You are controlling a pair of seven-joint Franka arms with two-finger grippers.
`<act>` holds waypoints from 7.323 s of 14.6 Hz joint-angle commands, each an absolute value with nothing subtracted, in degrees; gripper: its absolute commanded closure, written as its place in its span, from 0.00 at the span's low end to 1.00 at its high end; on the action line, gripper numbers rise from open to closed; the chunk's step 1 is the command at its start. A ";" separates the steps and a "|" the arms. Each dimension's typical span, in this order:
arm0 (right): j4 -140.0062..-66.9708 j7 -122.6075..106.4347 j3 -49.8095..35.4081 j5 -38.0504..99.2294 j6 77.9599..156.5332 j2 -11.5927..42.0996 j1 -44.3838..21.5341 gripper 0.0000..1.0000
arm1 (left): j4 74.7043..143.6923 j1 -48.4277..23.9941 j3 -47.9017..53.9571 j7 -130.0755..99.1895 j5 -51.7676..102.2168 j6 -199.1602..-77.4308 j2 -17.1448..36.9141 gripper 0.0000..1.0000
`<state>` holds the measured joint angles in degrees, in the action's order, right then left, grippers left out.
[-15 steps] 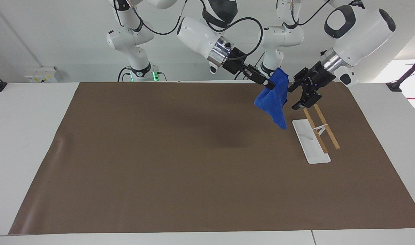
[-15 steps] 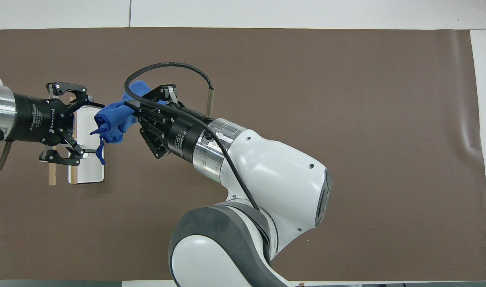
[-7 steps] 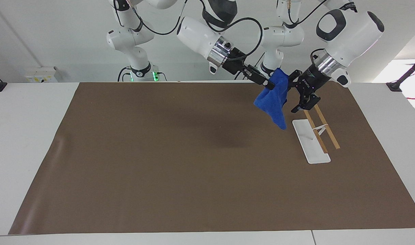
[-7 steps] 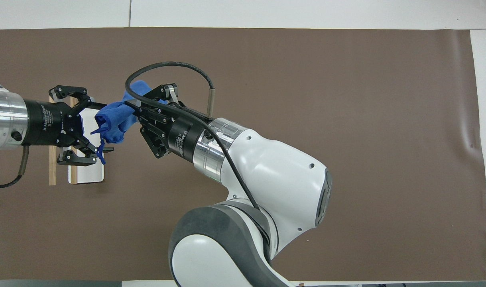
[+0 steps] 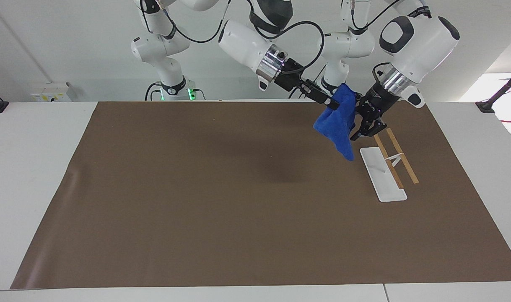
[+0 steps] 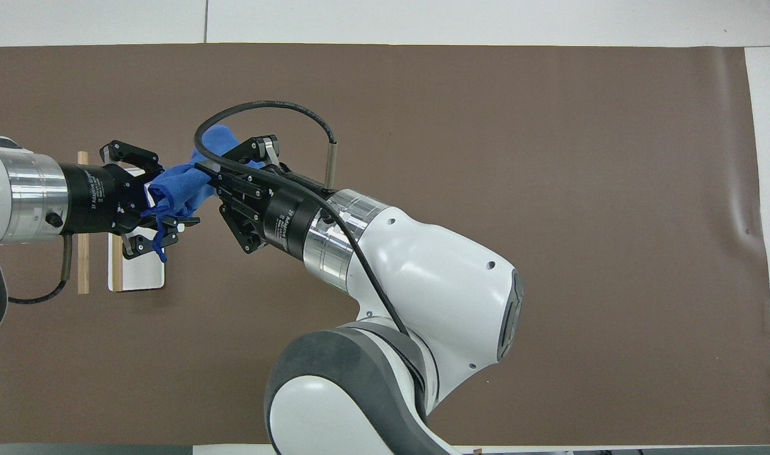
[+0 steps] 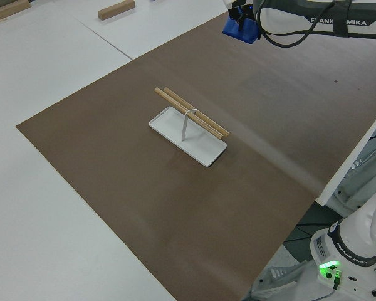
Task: Right arm passes towel to left arm to hang
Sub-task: 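Close the left gripper on the towel held by the right gripper, then open the right gripper and withdraw it while the left gripper holds towel, then drape the towel over the white rack with the left gripper, then release the towel and draw the left gripper back from the rack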
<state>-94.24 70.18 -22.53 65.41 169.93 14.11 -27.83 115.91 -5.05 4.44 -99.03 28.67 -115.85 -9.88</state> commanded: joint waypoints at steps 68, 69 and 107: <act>-85.61 7.12 -3.78 -3.60 80.77 0.97 1.49 0.00 | 121.13 13.73 4.48 -79.30 -5.01 -126.65 -8.53 0.00; -85.61 7.12 -3.78 -3.26 81.29 1.05 1.58 0.00 | 119.81 12.41 4.48 -76.32 -5.01 -126.22 -8.09 0.00; -90.18 5.80 -3.78 -0.97 86.05 -1.23 2.72 0.00 | 94.22 1.58 4.57 3.69 0.44 -86.05 -3.52 0.00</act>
<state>-87.95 7.30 -3.58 -2.29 85.15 0.59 1.85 94.77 1.85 5.02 2.68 0.75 -88.22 -3.00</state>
